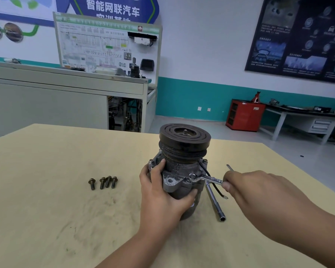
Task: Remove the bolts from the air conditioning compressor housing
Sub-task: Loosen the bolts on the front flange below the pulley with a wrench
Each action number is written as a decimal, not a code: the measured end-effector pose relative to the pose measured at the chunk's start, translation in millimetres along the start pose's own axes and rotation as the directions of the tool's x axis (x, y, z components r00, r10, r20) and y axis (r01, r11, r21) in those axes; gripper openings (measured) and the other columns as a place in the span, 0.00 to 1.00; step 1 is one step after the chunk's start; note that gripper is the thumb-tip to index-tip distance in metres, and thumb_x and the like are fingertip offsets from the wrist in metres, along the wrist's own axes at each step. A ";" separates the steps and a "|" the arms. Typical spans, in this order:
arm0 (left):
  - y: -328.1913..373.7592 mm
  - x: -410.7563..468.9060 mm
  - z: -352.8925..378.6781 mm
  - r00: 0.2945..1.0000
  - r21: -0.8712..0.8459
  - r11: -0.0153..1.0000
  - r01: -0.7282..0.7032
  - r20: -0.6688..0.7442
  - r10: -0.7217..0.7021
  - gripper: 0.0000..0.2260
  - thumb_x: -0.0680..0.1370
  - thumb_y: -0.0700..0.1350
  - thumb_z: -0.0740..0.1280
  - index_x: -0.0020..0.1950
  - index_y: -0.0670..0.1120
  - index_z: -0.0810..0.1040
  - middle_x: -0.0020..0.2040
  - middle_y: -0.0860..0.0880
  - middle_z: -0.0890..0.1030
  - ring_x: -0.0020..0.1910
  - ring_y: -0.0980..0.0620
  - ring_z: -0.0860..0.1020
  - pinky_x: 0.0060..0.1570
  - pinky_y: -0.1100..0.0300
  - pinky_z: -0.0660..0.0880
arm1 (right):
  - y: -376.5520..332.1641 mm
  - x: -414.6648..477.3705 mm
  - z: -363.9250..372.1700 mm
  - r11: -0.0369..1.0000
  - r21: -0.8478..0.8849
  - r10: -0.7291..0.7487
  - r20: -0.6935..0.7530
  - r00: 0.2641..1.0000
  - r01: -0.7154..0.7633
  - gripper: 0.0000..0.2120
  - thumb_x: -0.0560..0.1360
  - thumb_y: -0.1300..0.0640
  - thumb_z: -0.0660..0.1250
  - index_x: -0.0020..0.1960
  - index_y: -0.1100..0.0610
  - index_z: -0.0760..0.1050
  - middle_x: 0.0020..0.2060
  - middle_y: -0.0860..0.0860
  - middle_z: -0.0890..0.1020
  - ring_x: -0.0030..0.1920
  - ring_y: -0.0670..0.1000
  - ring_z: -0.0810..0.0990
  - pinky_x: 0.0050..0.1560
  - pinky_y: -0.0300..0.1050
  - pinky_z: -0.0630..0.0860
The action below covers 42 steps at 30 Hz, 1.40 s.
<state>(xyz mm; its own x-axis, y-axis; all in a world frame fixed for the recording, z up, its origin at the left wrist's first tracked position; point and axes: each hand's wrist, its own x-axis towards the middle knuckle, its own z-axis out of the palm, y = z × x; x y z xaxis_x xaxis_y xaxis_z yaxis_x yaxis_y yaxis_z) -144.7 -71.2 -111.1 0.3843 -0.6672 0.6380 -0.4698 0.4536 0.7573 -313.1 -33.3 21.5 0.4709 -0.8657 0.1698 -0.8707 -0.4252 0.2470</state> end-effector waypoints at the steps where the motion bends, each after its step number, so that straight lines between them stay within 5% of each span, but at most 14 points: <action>1: 0.0 0.1 0.0 1.000 0.002 1.000 -0.001 -0.002 0.001 0.36 0.58 0.58 0.75 0.60 0.70 0.60 0.67 0.53 0.60 0.65 0.60 0.66 0.58 0.82 0.57 | 0.7 2.3 1.4 1.000 -0.005 0.006 -0.003 1.000 -0.006 0.12 0.82 0.47 0.45 0.42 0.48 0.59 0.33 0.46 0.67 0.36 0.52 0.68 0.28 0.37 0.55; 6: 1.5 0.2 -0.9 1.000 0.005 1.000 0.016 -0.006 -0.016 0.38 0.58 0.56 0.77 0.61 0.66 0.61 0.67 0.51 0.61 0.63 0.59 0.67 0.56 0.84 0.57 | -6.5 2.8 6.2 0.995 -0.093 -0.028 -0.021 0.999 0.026 0.05 0.79 0.60 0.53 0.46 0.52 0.59 0.31 0.49 0.62 0.28 0.48 0.59 0.26 0.42 0.52; 10: 2.4 -0.4 -0.7 0.999 0.016 0.999 0.028 -0.016 -0.028 0.39 0.58 0.53 0.79 0.63 0.63 0.61 0.66 0.50 0.62 0.60 0.60 0.67 0.53 0.85 0.57 | -12.2 -2.1 3.9 0.983 -0.147 -0.117 -0.017 0.993 0.114 0.11 0.73 0.67 0.53 0.50 0.53 0.58 0.31 0.50 0.61 0.29 0.51 0.62 0.27 0.44 0.51; 13: 4.2 0.3 -1.2 0.999 0.020 0.999 0.037 -0.015 -0.037 0.40 0.58 0.52 0.79 0.64 0.61 0.62 0.66 0.49 0.63 0.58 0.63 0.67 0.52 0.85 0.56 | -15.2 -2.6 5.6 0.961 -0.192 -0.204 -0.009 0.979 0.199 0.15 0.74 0.67 0.54 0.59 0.57 0.63 0.41 0.54 0.74 0.44 0.58 0.78 0.26 0.45 0.51; 18: 7.5 -0.5 -2.5 0.997 0.040 0.996 0.077 0.008 -0.077 0.41 0.60 0.49 0.81 0.69 0.53 0.65 0.68 0.47 0.64 0.57 0.69 0.62 0.52 0.86 0.55 | -21.2 -8.0 0.7 0.959 -0.176 -0.220 0.026 0.975 0.221 0.18 0.75 0.68 0.55 0.64 0.64 0.65 0.54 0.58 0.77 0.52 0.59 0.79 0.26 0.43 0.51; 23: 18.8 -1.9 -6.2 0.987 0.009 0.987 0.160 0.014 -0.160 0.44 0.58 0.60 0.76 0.71 0.56 0.64 0.70 0.52 0.62 0.64 0.56 0.69 0.60 0.66 0.63 | -54.7 -4.9 2.4 0.960 -0.131 -0.241 0.071 0.968 0.248 0.17 0.76 0.71 0.55 0.64 0.69 0.69 0.61 0.66 0.72 0.56 0.60 0.76 0.30 0.40 0.54; 27: 24.3 -1.9 -8.9 0.987 0.028 0.986 0.162 -0.001 -0.162 0.45 0.57 0.63 0.72 0.72 0.54 0.65 0.70 0.52 0.64 0.67 0.55 0.69 0.58 0.64 0.64 | -48.0 -4.1 -3.7 0.964 -0.094 -0.246 0.058 0.967 0.251 0.15 0.76 0.70 0.56 0.59 0.64 0.74 0.49 0.61 0.72 0.54 0.59 0.76 0.30 0.40 0.53; 31: 29.2 -3.5 -9.3 0.985 0.072 0.983 0.169 0.006 -0.170 0.43 0.58 0.59 0.71 0.72 0.54 0.65 0.72 0.50 0.65 0.69 0.53 0.66 0.60 0.61 0.65 | -44.3 -7.8 -12.0 0.949 -0.131 -0.280 0.060 0.958 0.285 0.15 0.74 0.71 0.57 0.56 0.63 0.74 0.32 0.54 0.56 0.34 0.54 0.65 0.29 0.41 0.52; 35: 34.2 -3.6 -14.3 0.982 0.116 0.975 0.190 -0.004 -0.191 0.41 0.60 0.58 0.72 0.73 0.54 0.65 0.75 0.49 0.59 0.73 0.51 0.63 0.68 0.54 0.65 | -48.0 -5.5 -9.8 0.936 -0.176 -0.297 0.076 0.952 0.306 0.15 0.74 0.71 0.57 0.59 0.65 0.73 0.31 0.54 0.55 0.41 0.57 0.69 0.28 0.42 0.54; 37: 35.3 -6.9 -16.1 0.987 0.157 0.975 0.160 -0.032 -0.156 0.38 0.63 0.53 0.76 0.72 0.54 0.68 0.74 0.49 0.56 0.72 0.49 0.62 0.68 0.54 0.64 | -49.3 -7.4 -8.3 0.941 -0.183 -0.279 0.063 0.958 0.286 0.16 0.75 0.70 0.56 0.60 0.65 0.73 0.32 0.58 0.60 0.49 0.59 0.75 0.28 0.42 0.55; 39: 37.5 -10.2 -17.3 0.998 0.214 0.977 0.009 -0.058 0.004 0.32 0.64 0.46 0.78 0.67 0.53 0.74 0.72 0.46 0.58 0.71 0.43 0.61 0.67 0.54 0.62 | -46.6 -7.9 -8.0 0.960 -0.148 -0.232 0.044 0.972 0.236 0.17 0.76 0.69 0.56 0.64 0.66 0.70 0.45 0.64 0.73 0.54 0.60 0.77 0.30 0.43 0.58; 42: 38.8 -10.6 -16.6 0.981 0.280 0.943 -0.179 -0.020 0.192 0.22 0.62 0.37 0.80 0.54 0.50 0.83 0.65 0.38 0.67 0.65 0.36 0.67 0.62 0.51 0.62 | -36.7 -3.8 -8.1 0.989 -0.089 -0.120 -0.006 0.993 0.119 0.19 0.78 0.66 0.56 0.68 0.66 0.62 0.59 0.58 0.77 0.58 0.59 0.78 0.33 0.41 0.62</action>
<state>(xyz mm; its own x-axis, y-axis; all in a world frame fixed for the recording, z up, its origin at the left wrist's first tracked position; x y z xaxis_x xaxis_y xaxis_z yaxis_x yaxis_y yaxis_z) -153.8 -36.6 -86.3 0.3026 -0.5555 0.7745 -0.7347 0.3817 0.5608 -281.9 -12.2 19.6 0.5728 -0.8068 0.1449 -0.7924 -0.4999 0.3496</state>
